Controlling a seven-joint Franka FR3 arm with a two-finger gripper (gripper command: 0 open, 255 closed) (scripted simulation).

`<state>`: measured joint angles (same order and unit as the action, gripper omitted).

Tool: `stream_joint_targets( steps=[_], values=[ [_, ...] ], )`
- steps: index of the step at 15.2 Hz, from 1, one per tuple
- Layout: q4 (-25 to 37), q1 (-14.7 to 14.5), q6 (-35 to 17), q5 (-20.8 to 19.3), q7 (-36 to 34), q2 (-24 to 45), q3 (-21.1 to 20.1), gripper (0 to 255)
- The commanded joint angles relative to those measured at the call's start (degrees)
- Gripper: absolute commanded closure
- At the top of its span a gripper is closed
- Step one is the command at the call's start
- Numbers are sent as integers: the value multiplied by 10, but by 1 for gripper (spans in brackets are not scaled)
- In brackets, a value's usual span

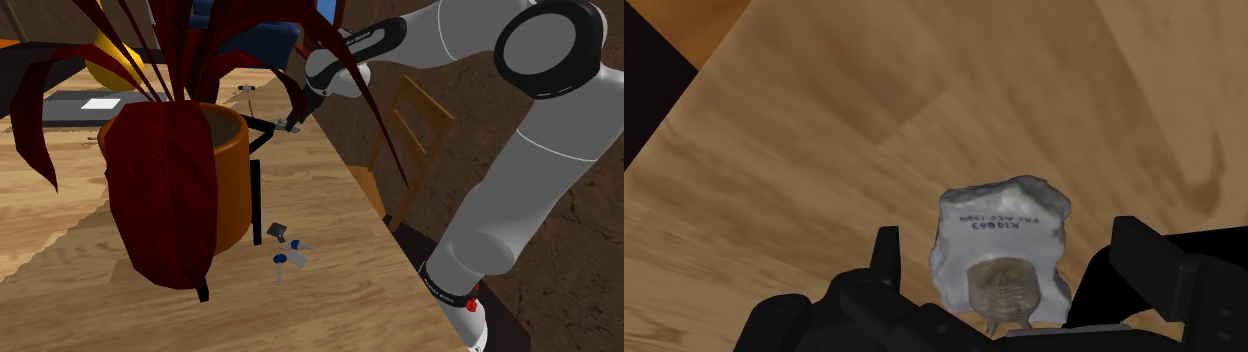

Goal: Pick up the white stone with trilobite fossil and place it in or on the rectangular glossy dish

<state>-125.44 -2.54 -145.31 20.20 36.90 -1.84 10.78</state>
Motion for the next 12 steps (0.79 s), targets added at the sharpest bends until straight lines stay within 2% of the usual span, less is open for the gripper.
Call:
stream_joint_targets(
  steps=[1, 10, 12],
  values=[
    [0, 0, 0, 0, 0, 0, 0, 255],
    [0, 0, 0, 0, 0, 0, 0, 255],
    [8, 1, 14, -8, -8, -7, 0, 255]
  ],
)
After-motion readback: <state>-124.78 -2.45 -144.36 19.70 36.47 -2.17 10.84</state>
